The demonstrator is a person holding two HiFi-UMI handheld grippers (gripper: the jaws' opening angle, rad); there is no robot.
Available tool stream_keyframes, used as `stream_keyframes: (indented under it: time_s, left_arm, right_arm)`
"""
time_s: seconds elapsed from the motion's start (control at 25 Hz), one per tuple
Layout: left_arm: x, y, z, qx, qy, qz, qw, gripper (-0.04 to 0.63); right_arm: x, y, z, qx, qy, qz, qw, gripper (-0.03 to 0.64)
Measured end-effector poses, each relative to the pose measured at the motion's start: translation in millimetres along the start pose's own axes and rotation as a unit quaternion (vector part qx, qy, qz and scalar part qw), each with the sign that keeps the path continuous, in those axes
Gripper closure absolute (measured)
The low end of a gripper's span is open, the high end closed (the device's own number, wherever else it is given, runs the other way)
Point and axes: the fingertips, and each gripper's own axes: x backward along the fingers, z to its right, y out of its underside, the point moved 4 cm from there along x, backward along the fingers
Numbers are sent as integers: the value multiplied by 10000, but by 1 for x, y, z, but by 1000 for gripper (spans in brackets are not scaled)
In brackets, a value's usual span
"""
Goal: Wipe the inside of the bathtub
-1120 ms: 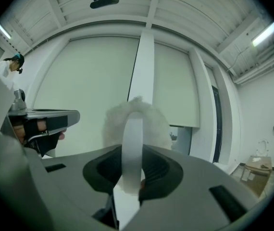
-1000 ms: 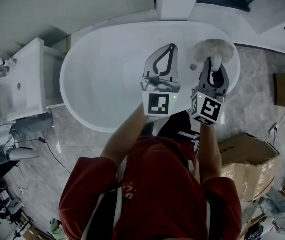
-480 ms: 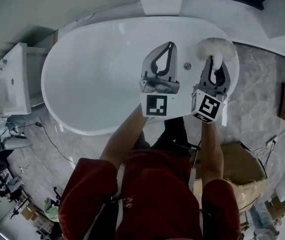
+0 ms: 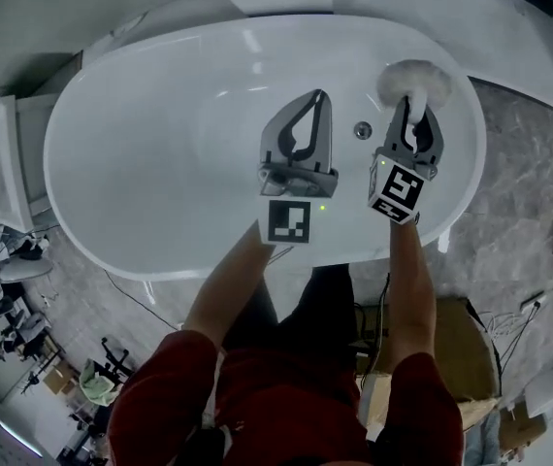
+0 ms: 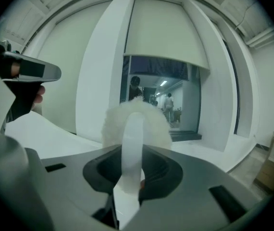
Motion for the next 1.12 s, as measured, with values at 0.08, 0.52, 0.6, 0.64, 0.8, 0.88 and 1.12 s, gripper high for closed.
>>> stream_keyframes:
  time_s: [0.08,0.52,0.6,0.64,0.8,0.88,1.12]
  left_arm:
    - [-11,33,7,3,-52,-37,10000,580]
    - [-50,165,14,-156,-57,-244,9996,580]
    - [-50,178,14,-108,-102,-290,9995,580]
    - [-49,183,13,-101,-124,-298,9994,580]
    - [-45,199,14,-72,-173,-354,9992,580]
    - [-46,203,14,-116,-180,-365,9991,580]
    - [-49,209,6,-97,-232,-415,9988,580]
  right_arm:
    - [-25,34,6,-14,-3,-80,10000,525]
    - [-122,157,16,235,111,-469,9986,525]
    - [-134,167,25,188,224,-512,9983,525]
    - [-139,169,28,142,273,-502,9983,525]
    - [-151,174,27,79,374,-393,9985,525]
    - [-153,175,25,7,433,-386,9983,525]
    - [-156,173,21,27,464,-338,9983,525]
